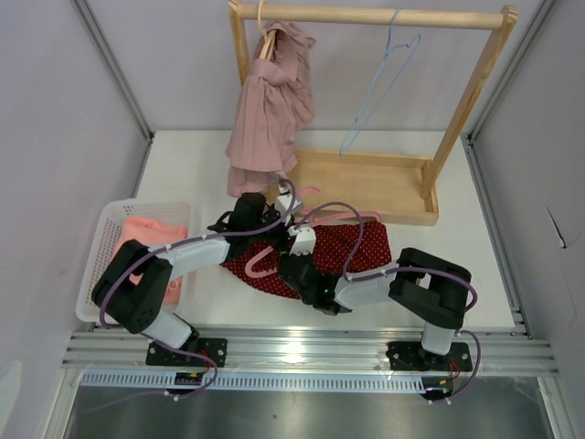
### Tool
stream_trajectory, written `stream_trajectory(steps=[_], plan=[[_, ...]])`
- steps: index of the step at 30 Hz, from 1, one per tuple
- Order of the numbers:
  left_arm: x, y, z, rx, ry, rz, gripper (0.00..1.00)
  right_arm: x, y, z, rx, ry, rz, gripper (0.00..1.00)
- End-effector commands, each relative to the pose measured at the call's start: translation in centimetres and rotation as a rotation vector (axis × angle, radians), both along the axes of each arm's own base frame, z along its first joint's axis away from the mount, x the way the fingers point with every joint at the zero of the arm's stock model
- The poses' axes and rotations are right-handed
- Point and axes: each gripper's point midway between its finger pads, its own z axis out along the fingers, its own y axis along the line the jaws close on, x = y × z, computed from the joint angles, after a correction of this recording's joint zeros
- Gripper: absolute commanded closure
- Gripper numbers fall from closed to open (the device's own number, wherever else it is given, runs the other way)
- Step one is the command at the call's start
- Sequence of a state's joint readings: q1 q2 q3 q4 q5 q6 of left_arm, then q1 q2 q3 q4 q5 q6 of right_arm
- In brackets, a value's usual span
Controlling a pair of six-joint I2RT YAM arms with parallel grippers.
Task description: Place the skirt on the hanger
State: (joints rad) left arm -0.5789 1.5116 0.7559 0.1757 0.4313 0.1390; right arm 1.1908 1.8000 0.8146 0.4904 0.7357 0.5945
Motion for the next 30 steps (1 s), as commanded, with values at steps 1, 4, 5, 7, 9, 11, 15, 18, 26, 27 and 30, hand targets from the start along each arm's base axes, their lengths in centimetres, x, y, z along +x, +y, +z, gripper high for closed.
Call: stream_trajectory(steps=[1, 4, 5, 7, 9, 11, 15, 18, 26, 27, 30], plan=[[1.6, -0.5, 0.8, -0.02, -0.032, 0.023, 1.0, -4.2, 3.0, 1.1, 0.048, 0.015, 0.159, 0.57], [1.7, -0.5, 0.9, -0.025, -0.033, 0.023, 1.0, -4.5, 2.6, 1.3, 0.062, 0.02, 0.158, 0.57], [1.7, -0.5, 1.0, -0.027, -0.033, 0.022, 1.0, -4.7, 2.2, 1.1, 0.06, 0.023, 0.16, 0.57], [1.6, -0.6, 0.9, -0.028, -0.03, 0.02, 1.0, -4.9, 2.3, 1.8, 0.079, 0.021, 0.169, 0.57], [1.7, -0.5, 0.8, -0.027, -0.028, 0.024, 1.0, -4.9, 2.1, 1.7, 0.071, 0.023, 0.163, 0.57], [1.7, -0.5, 0.9, -0.026, -0.03, 0.023, 1.0, -4.7, 2.0, 1.4, 0.057, 0.021, 0.149, 0.56], [1.7, -0.5, 0.9, -0.028, -0.027, 0.023, 1.0, -4.0, 2.0, 1.2, 0.042, 0.019, 0.137, 0.55], [1.7, -0.5, 0.9, -0.026, -0.028, 0.023, 1.0, -3.3, 2.1, 1.3, 0.027, 0.012, 0.125, 0.56], [1.7, -0.5, 0.7, -0.024, -0.023, 0.024, 1.0, -1.8, 2.1, 1.8, 0.006, 0.003, 0.102, 0.56], [1.7, -0.5, 0.7, -0.025, -0.022, 0.025, 1.0, -1.7, 2.0, 1.2, -0.003, 0.009, 0.1, 0.56], [1.8, -0.5, 0.7, -0.024, -0.023, 0.025, 1.0, -1.7, 1.9, 0.4, -0.01, 0.028, 0.1, 0.56]])
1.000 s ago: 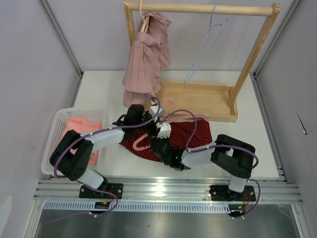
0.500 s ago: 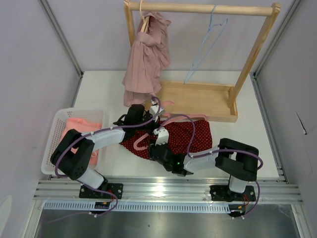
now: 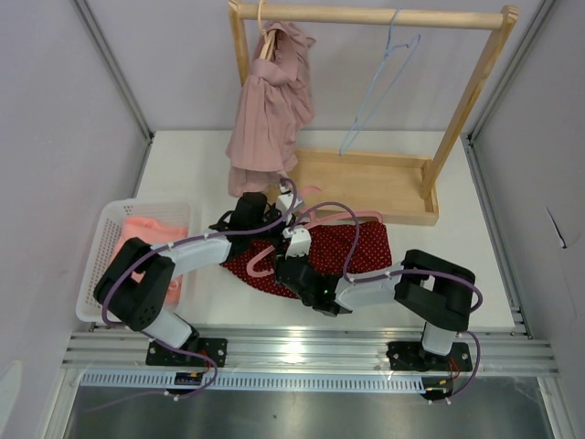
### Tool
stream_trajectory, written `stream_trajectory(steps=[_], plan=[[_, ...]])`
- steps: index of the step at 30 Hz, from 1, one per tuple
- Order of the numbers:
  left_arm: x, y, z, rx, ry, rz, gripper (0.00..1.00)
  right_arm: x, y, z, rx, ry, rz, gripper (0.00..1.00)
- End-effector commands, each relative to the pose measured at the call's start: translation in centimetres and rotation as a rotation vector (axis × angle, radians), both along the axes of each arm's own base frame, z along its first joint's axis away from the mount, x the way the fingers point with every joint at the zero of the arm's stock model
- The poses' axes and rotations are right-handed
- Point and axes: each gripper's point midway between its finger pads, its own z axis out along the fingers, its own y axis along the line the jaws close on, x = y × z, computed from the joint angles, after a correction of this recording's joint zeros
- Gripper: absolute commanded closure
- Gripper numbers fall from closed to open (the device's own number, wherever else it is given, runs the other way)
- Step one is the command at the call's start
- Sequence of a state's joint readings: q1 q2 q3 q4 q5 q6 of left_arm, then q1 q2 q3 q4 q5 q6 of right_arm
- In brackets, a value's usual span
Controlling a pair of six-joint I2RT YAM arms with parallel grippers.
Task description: Place the skirt on the hanger
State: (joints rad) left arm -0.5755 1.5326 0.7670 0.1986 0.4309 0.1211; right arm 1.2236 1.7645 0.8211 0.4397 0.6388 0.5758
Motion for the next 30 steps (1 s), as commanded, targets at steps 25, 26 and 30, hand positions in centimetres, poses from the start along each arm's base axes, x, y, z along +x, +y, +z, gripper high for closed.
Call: stream_trajectory(steps=[25, 26, 30], plan=[[1.4, -0.3, 1.7, -0.017, -0.041, 0.01, 1.0, -1.2, -2.2, -1.1, -0.031, 0.04, -0.02, 1.0], [1.6, -0.4, 2.2, -0.023, -0.051, 0.01, 1.0, -1.6, -2.7, -1.2, -0.048, 0.048, -0.019, 1.0], [2.0, -0.3, 2.8, -0.014, -0.065, 0.017, 1.0, -3.4, -3.7, 0.3, -0.037, 0.061, 0.009, 1.0]])
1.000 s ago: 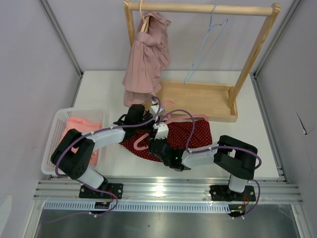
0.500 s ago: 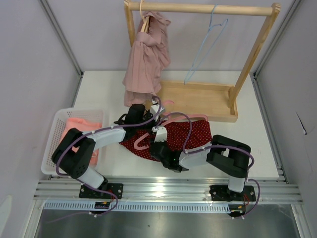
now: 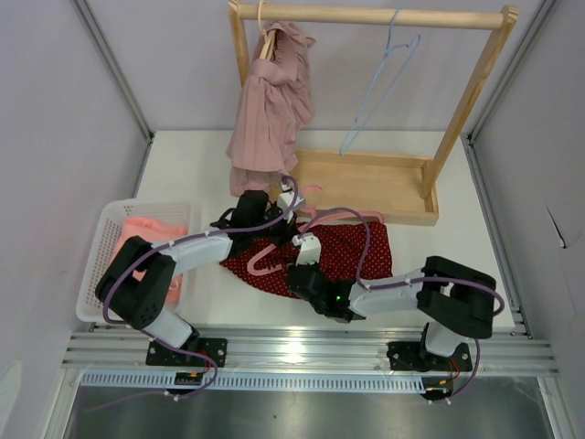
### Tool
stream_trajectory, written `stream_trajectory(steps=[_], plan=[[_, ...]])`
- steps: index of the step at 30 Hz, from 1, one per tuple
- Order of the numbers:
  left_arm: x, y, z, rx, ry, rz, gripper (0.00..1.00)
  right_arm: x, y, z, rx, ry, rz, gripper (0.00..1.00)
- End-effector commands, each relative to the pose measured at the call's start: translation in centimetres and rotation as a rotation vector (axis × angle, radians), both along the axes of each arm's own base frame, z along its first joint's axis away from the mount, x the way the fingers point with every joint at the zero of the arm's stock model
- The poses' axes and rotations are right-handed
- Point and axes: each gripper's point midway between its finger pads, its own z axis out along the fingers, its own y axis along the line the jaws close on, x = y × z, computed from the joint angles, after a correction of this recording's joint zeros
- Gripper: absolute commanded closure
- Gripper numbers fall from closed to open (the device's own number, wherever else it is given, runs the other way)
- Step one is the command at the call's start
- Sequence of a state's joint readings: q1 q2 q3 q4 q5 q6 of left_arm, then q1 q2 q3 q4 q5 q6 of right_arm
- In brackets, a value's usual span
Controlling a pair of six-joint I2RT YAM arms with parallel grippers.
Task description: Place the skirt on the hanger
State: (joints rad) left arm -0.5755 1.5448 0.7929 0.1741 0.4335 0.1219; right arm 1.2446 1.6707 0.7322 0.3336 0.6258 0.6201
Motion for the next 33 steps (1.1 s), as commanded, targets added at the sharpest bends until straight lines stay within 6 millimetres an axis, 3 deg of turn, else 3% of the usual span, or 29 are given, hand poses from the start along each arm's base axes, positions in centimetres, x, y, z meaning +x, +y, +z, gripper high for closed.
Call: stream_trajectory(steps=[1, 5, 20, 23, 30, 33], plan=[[1.7, -0.2, 2.8, -0.021, -0.074, 0.015, 1.0, -1.4, -1.0, 2.5, 0.039, 0.002, 0.002, 1.0], [1.9, -0.5, 3.9, -0.04, -0.089, 0.011, 1.0, -3.1, -1.8, 2.3, 0.019, 0.052, 0.046, 1.0], [2.8, -1.0, 5.9, -0.05, -0.112, 0.016, 1.0, -9.9, -1.7, 1.9, -0.022, 0.131, 0.261, 1.0], [2.3, -1.4, 6.4, -0.051, -0.11, 0.001, 1.0, -10.5, -2.2, 1.2, -0.04, 0.138, 0.273, 1.0], [1.5, -1.7, 7.7, -0.008, -0.145, 0.003, 1.0, -12.4, -0.7, 0.7, -0.055, 0.137, 0.373, 1.0], [0.9, -2.0, 9.3, -0.01, -0.17, 0.001, 1.0, -12.7, -0.5, 0.9, -0.048, 0.137, 0.391, 1.0]])
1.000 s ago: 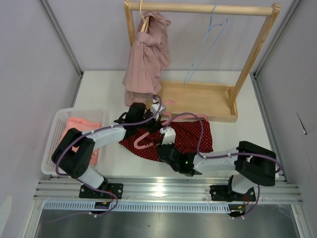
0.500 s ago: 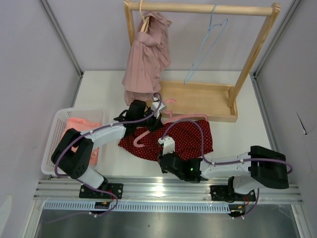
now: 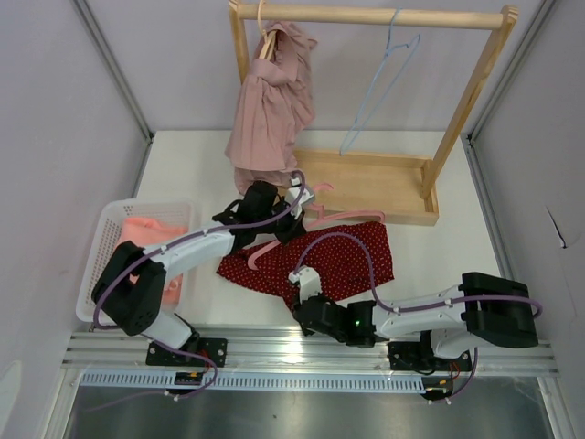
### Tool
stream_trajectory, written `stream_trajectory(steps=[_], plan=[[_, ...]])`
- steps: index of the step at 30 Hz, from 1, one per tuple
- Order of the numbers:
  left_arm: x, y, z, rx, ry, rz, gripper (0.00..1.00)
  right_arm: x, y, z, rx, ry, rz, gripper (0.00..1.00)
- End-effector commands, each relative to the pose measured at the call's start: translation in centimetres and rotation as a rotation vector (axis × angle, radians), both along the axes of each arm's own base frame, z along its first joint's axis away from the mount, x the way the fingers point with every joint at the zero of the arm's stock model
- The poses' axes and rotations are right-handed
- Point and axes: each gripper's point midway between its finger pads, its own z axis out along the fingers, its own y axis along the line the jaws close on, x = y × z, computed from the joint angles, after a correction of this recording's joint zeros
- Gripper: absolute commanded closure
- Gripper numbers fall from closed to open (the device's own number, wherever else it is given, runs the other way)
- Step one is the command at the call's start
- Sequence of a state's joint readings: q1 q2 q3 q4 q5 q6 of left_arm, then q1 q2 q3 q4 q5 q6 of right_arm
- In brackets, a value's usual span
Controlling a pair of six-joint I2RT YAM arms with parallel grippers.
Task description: Place the skirt on the hanger
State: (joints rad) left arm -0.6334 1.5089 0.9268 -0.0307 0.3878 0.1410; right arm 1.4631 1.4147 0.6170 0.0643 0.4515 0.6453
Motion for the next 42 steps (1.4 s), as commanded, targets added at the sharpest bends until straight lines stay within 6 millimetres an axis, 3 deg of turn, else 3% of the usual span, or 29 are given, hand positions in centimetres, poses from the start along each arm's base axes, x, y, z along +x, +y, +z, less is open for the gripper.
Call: stream_trajectory(steps=[1, 5, 12, 14, 17, 22, 26, 27, 29, 35, 36, 37, 42], plan=[[1.5, -0.5, 6.5, -0.06, -0.169, 0.03, 1.0, -0.9, 1.6, 1.4, 0.05, -0.006, 0.062, 1.0], [0.7, -0.4, 8.7, -0.091, -0.193, 0.04, 1.0, -0.9, 2.3, 3.8, 0.09, -0.021, 0.096, 0.98], [-0.9, 0.3, 11.8, -0.168, -0.217, 0.076, 1.0, -2.0, 2.2, 4.7, 0.101, -0.014, 0.185, 0.98], [-1.6, 0.8, 12.3, -0.165, -0.21, 0.078, 1.0, -1.4, 2.1, 4.7, 0.09, -0.021, 0.147, 0.98], [-2.8, 1.4, 14.7, -0.192, -0.238, 0.074, 1.0, -0.8, 1.7, 4.5, 0.071, -0.031, 0.125, 0.98], [-4.7, 2.2, 16.3, -0.193, -0.232, 0.062, 1.0, 0.4, 2.2, 6.7, 0.109, -0.054, 0.088, 0.98], [-5.5, 2.5, 15.0, -0.155, -0.189, 0.052, 1.0, 1.5, 1.6, 9.2, 0.137, -0.072, 0.059, 0.98], [-5.7, 2.3, 13.6, -0.118, -0.146, 0.034, 1.0, 1.7, 1.3, 9.6, 0.139, -0.071, 0.058, 0.98], [-6.7, 1.3, 12.8, -0.107, -0.095, -0.017, 1.0, 2.6, 0.9, 11.4, 0.165, -0.084, 0.036, 0.98], [-7.9, -0.5, 10.2, -0.138, -0.039, -0.043, 1.0, 4.4, 0.1, 13.1, 0.168, -0.099, 0.004, 0.98], [-7.5, -0.2, 9.2, -0.127, -0.025, 0.007, 1.0, 4.4, 0.1, 13.3, 0.173, -0.098, 0.008, 0.99], [-7.1, -0.3, 9.8, -0.154, -0.046, 0.019, 1.0, 4.2, 0.1, 13.3, 0.176, -0.093, 0.017, 0.99], [-6.3, -1.0, 7.9, -0.144, -0.008, 0.049, 1.0, 3.4, 0.0, 14.4, 0.214, -0.083, 0.028, 1.0]])
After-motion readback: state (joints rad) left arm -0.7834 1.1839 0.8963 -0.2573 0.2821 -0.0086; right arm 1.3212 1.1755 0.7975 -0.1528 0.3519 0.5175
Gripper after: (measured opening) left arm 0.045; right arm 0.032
